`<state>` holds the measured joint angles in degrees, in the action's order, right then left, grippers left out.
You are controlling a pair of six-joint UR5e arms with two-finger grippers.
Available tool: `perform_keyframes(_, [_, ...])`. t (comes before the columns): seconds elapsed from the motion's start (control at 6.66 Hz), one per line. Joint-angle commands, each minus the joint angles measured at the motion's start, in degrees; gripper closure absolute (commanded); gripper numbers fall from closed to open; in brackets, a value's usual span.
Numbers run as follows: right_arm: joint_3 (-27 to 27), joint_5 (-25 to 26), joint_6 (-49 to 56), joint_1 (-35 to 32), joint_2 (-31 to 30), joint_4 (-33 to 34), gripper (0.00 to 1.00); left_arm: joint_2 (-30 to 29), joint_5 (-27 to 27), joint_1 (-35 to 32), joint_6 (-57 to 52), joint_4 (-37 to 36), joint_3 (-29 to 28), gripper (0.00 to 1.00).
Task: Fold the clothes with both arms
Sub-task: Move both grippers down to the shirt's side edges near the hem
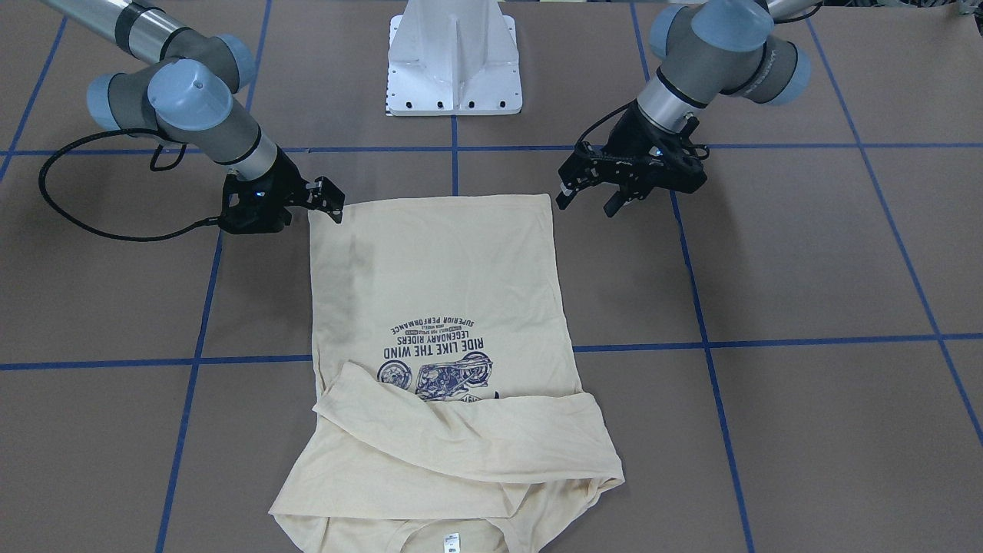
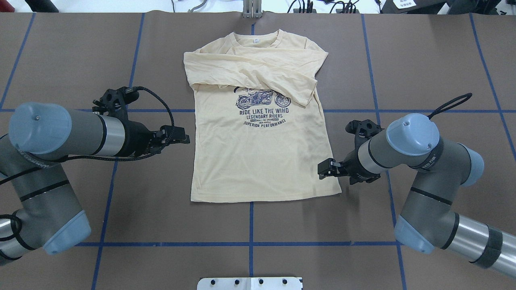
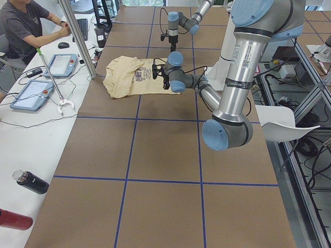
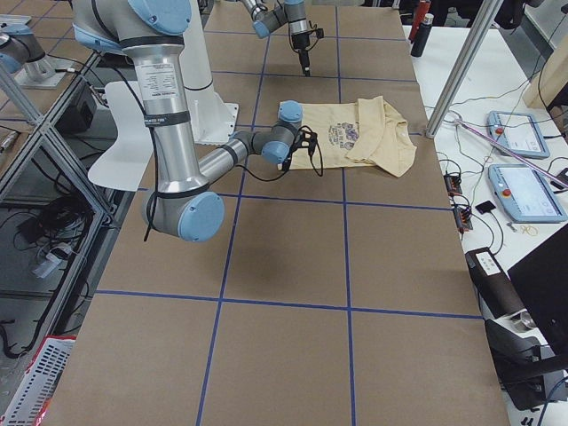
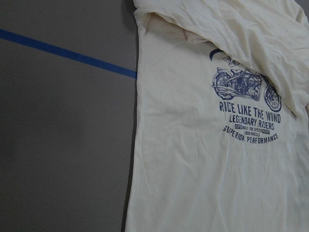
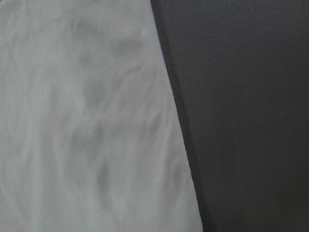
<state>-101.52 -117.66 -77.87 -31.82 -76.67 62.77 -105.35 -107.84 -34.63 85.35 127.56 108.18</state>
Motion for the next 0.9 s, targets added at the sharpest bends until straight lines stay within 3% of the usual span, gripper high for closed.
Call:
perform_keyframes(0.0, [0.4, 0.2, -0.2, 1.0, 0.0, 0.2, 0.06, -0.1, 0.0, 0.0, 0.0, 0.1, 0.0, 0.00])
perform_keyframes(0.15, [0.4, 0.2, -0.3, 1.1, 0.0, 0.2, 0.09, -0.1, 0.0, 0.0, 0.0, 0.1, 0.0, 0.00])
perform_keyframes(0.45, [0.4, 0.4, -2.5, 1.4, -0.1, 0.3, 0.27, 0.0, -0.1, 0.0, 0.0, 0.1, 0.0, 0.00])
perform_keyframes(0.75, [0.5, 0.7, -2.6, 1.5, -0.1, 0.3, 0.32, 0.0, -0.1, 0.0, 0.0, 0.1, -0.1, 0.00])
